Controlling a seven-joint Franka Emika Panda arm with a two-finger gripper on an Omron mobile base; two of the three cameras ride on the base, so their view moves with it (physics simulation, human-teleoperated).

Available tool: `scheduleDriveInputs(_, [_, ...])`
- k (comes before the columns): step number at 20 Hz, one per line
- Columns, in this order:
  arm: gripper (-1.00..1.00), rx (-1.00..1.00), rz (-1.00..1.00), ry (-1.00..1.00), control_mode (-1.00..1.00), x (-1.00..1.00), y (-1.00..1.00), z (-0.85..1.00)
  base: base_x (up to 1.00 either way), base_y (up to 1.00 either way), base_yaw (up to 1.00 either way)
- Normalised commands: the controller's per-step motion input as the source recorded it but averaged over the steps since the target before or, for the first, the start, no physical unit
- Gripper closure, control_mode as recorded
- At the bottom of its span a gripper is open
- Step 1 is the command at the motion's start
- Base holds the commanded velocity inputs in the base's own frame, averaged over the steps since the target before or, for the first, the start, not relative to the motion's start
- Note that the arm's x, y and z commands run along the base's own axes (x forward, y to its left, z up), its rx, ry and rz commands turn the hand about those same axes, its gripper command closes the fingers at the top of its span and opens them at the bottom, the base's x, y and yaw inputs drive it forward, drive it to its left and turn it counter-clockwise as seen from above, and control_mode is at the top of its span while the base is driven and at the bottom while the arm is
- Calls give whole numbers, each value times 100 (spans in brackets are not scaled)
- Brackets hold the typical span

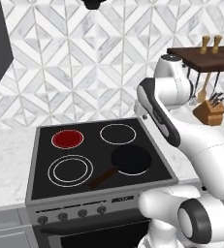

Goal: Turn off the rear left burner of the stove.

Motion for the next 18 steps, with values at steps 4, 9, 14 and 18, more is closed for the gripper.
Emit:
scheduleDriveInputs(4, [-100,0,0,0,100,0,0,0,50,0,0])
scheduleDriveInputs(9, [-100,0,0,0,100,0,0,0,38,0,-3])
scheduleDriveInputs(14, [-100,0,0,0,100,0,0,0,18,0,-5])
scheduleDriveInputs(18, [-100,0,0,0,100,0,0,0,0,0,0])
